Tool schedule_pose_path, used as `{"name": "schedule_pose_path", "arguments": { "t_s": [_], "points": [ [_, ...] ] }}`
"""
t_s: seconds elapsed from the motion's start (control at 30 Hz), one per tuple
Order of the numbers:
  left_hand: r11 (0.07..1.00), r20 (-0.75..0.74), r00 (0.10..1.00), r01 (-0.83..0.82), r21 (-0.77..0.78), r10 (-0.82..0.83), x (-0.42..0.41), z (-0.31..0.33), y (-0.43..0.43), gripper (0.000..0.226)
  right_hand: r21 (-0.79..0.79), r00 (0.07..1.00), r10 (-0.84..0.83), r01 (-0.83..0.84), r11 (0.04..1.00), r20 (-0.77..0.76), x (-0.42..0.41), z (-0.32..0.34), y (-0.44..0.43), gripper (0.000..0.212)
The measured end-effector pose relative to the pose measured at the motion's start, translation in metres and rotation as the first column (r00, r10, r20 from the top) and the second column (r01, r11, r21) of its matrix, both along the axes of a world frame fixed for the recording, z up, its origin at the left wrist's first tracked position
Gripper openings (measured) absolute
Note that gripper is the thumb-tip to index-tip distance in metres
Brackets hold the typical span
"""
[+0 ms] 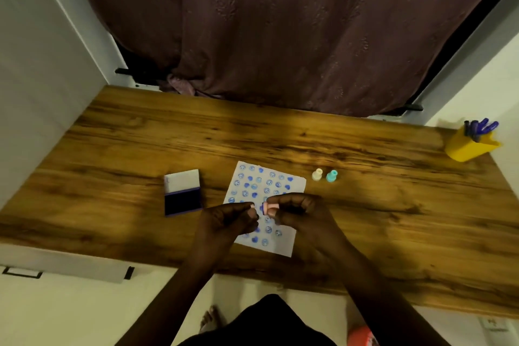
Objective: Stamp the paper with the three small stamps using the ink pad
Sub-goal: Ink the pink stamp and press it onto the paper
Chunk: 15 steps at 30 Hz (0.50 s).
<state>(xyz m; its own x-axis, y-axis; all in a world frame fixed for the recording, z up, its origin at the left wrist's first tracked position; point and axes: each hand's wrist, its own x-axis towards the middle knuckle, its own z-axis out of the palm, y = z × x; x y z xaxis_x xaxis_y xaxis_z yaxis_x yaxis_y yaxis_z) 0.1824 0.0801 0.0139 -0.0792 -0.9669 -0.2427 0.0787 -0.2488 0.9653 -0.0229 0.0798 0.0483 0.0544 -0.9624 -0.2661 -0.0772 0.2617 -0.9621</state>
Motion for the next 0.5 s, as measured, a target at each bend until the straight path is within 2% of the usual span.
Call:
{"name": "schedule_pose_path", "arguments": {
  "t_s": [0.23,0.33,0.4,0.5],
  "points": [
    [0.990,-0.029,0.990,-0.137,0.036,0.138,0.056,-0.003,0.004,0.019,-0.082,0.986,0.108,-0.119,0.990,-0.124,0.043,-0.002,-0.026,0.018],
    [0.980,-0.017,0.981,-0.191,0.046,0.192,0.081,-0.008,0.007,0.017,-0.129,0.957,0.134,-0.171,0.977,-0.258,0.070,-0.004,-0.041,0.015],
    [0.976,-0.007,0.977,-0.215,0.047,0.215,0.097,-0.011,0.010,0.018,-0.142,0.929,0.127,-0.186,0.972,-0.347,0.092,-0.009,-0.054,0.024],
    [0.967,-0.015,0.968,-0.251,0.049,0.252,0.120,-0.014,0.016,0.020,-0.173,0.867,0.183,-0.292,0.941,-0.464,0.128,-0.020,-0.074,0.022]
  ]
}}
